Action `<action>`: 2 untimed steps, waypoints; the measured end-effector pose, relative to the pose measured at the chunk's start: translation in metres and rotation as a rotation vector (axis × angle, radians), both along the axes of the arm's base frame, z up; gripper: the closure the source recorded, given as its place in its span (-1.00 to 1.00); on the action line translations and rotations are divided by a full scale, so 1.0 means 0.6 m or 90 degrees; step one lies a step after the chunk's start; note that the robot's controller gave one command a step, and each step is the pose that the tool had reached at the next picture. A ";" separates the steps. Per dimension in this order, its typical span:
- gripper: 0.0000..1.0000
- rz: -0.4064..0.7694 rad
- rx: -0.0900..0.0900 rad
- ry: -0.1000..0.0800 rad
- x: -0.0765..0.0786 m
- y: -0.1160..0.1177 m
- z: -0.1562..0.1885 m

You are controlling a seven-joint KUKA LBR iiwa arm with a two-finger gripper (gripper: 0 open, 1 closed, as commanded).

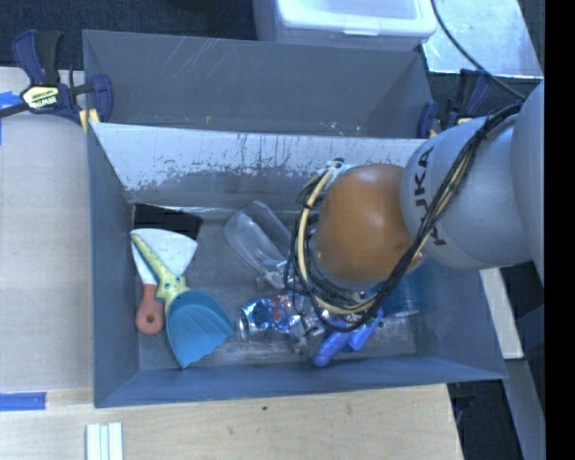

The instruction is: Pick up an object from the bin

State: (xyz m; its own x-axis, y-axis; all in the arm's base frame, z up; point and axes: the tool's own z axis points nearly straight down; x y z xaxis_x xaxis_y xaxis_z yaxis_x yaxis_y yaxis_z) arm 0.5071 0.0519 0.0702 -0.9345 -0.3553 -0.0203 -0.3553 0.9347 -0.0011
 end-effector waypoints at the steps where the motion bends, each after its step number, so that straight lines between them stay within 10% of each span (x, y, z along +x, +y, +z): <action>1: 1.00 -0.006 0.002 0.007 -0.022 0.043 0.002; 2: 1.00 -0.006 0.002 0.007 -0.022 0.043 0.002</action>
Offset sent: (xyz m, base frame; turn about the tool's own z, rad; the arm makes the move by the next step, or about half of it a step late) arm 0.0000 0.0000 0.0000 0.0000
